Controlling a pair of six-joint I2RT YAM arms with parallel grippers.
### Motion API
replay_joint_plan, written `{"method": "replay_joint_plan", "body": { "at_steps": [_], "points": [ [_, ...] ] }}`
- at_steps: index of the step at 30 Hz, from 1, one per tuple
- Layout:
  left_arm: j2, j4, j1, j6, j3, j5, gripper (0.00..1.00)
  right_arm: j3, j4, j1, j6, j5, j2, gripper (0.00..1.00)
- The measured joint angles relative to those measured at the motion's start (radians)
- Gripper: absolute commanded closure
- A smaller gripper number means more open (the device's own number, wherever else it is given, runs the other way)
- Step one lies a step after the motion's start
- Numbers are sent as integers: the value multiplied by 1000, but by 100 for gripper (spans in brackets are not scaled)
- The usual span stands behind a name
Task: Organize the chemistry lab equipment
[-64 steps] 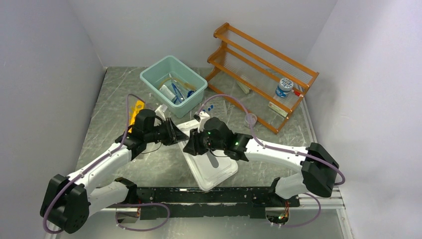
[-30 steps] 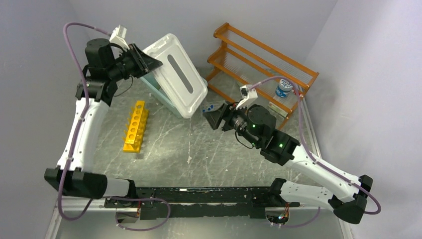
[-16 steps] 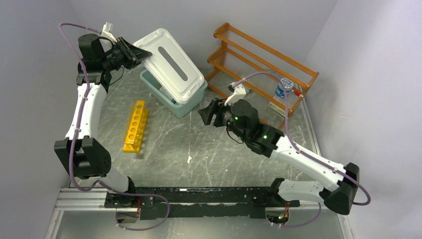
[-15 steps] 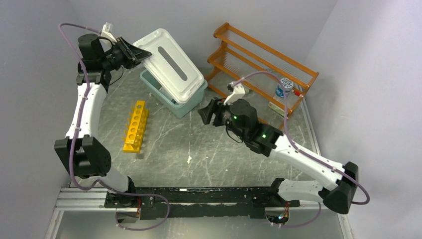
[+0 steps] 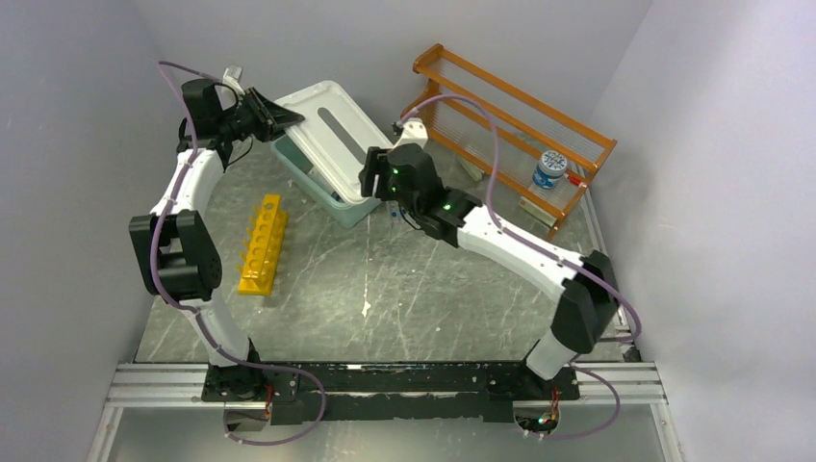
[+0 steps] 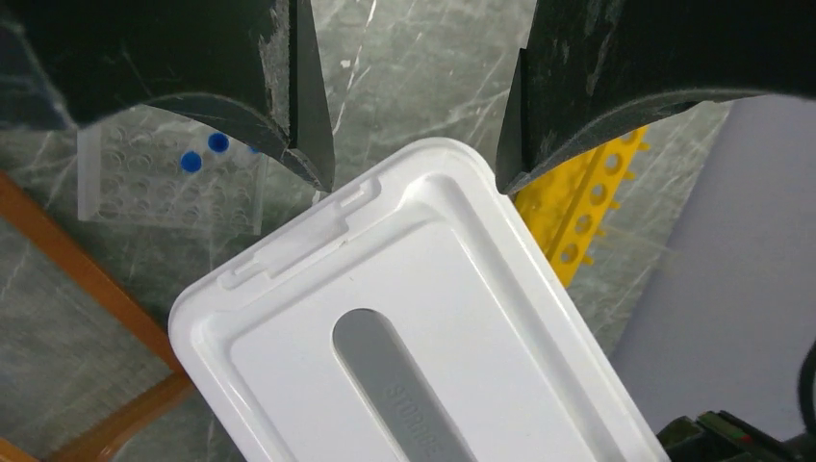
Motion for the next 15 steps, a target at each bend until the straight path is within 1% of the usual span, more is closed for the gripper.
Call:
{"method": "replay_joint_plan", "body": {
  "at_steps": [4, 9, 11, 15],
  "points": [
    [6, 32, 11, 9, -13, -1, 94, 75, -4, 0, -27, 23, 104, 35],
    [6, 113, 41, -16, -85, 3, 95, 170, -30, -2, -61, 48, 237, 36],
    [6, 145, 55, -36, -121, 6, 92, 211, -51, -2, -71, 59, 289, 36],
    [13, 158, 68, -43, -138, 4, 79, 266, -83, -2, -82, 78, 366, 37]
  ]
}}
